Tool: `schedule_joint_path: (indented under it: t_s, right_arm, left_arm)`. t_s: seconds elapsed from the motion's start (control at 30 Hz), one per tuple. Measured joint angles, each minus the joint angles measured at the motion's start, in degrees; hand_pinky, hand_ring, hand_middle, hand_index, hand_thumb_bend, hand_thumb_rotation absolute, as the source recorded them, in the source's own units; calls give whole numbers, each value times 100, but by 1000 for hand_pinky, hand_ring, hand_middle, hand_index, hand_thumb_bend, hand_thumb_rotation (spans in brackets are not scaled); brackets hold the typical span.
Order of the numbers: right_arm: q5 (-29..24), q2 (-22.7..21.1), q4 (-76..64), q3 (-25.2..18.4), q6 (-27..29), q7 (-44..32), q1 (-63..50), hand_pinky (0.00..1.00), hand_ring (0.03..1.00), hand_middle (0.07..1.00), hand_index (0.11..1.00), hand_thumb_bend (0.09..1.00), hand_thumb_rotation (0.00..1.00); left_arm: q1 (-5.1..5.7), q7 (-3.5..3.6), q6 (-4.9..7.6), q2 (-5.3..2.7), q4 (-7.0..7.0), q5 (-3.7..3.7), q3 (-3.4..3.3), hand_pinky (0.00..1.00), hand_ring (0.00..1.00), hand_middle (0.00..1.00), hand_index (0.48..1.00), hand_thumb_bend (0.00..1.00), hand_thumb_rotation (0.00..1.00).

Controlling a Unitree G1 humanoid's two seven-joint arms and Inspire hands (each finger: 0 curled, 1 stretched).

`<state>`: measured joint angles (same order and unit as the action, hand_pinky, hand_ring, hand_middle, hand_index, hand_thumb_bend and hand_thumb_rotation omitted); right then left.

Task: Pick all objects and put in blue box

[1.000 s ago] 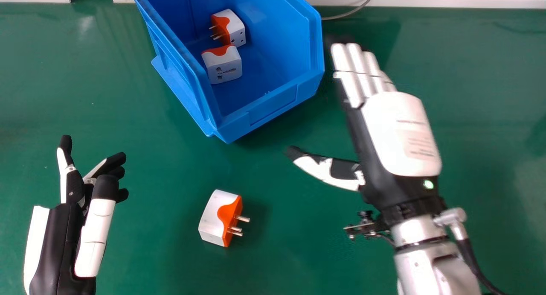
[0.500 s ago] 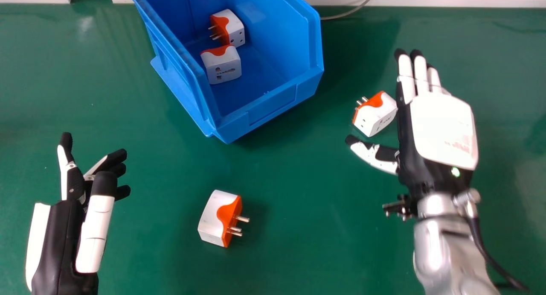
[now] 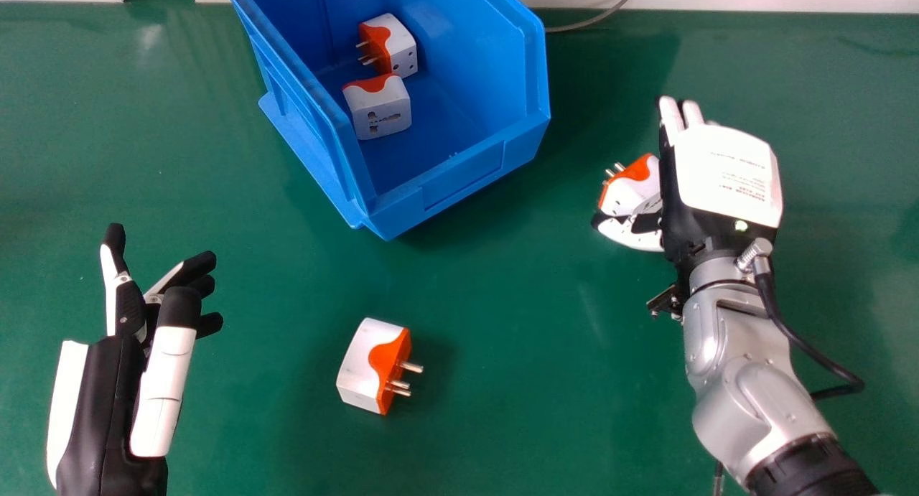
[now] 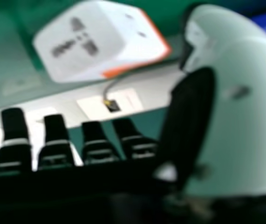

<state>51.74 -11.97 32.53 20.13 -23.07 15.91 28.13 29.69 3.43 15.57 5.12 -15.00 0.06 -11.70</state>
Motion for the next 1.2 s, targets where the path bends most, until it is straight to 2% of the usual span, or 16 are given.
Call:
schedule_joint_path:
  t_s: [0.37, 0.7, 1.2]
  right_arm:
    - [-277, 20, 819, 148, -275, -511, 656, 773, 867, 906, 883, 485, 427]
    - [-429, 37, 1307, 332, -327, -546, 1011, 739, 850, 898, 874, 487, 441]
    - [-648, 63, 1546, 518, -248, -552, 1355, 730, 834, 881, 860, 471, 436]
  left_arm:
    - [121, 16, -1, 5, -109, -16, -7, 759, 845, 854, 895, 912, 991]
    - [170, 50, -3, 7, -166, -23, -36, 758, 844, 854, 894, 905, 990]
    - [263, 46, -16, -1, -311, 5, -30, 756, 843, 853, 893, 899, 990]
